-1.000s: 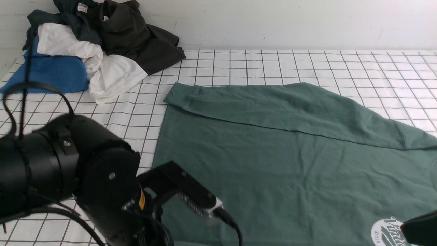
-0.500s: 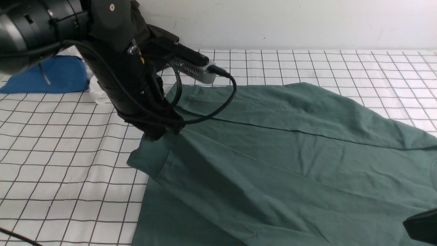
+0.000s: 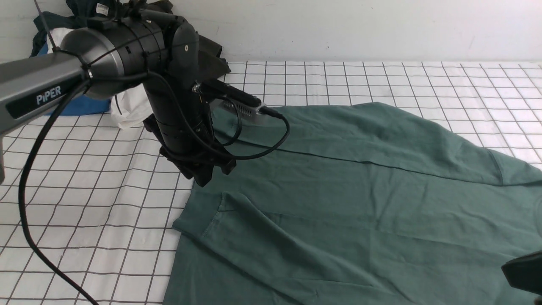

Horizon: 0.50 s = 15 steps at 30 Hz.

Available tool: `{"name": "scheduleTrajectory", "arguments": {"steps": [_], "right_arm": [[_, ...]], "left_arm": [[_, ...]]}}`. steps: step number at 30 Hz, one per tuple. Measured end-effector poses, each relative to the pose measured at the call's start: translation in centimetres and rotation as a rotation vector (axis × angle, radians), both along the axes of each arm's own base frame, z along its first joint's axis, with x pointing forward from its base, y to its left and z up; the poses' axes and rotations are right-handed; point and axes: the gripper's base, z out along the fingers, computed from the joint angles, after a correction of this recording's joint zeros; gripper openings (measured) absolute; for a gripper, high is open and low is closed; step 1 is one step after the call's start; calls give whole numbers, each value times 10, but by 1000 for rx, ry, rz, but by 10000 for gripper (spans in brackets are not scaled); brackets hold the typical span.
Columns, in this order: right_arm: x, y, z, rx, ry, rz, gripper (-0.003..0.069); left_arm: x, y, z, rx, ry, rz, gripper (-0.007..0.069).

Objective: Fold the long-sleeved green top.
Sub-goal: Use the left arm to drag and place the cuff at the centered position on the left edge of the fabric, then use the left arm to clamp the cuff farthest from it

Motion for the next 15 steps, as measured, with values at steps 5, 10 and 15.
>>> {"name": "scheduleTrajectory", "arguments": {"steps": [5, 10, 15], "right_arm": [[12, -2, -1, -13, -13, -73, -15], [37, -3, 3, -63, 4, -140, -15], [66, 1, 17, -68, -20, -171, -15]], "left_arm": [[25, 8, 10, -10, -68, 83, 433], [64, 22, 18, -85, -156, 180, 501], [110, 30, 0, -173, -283, 300, 496]]}}
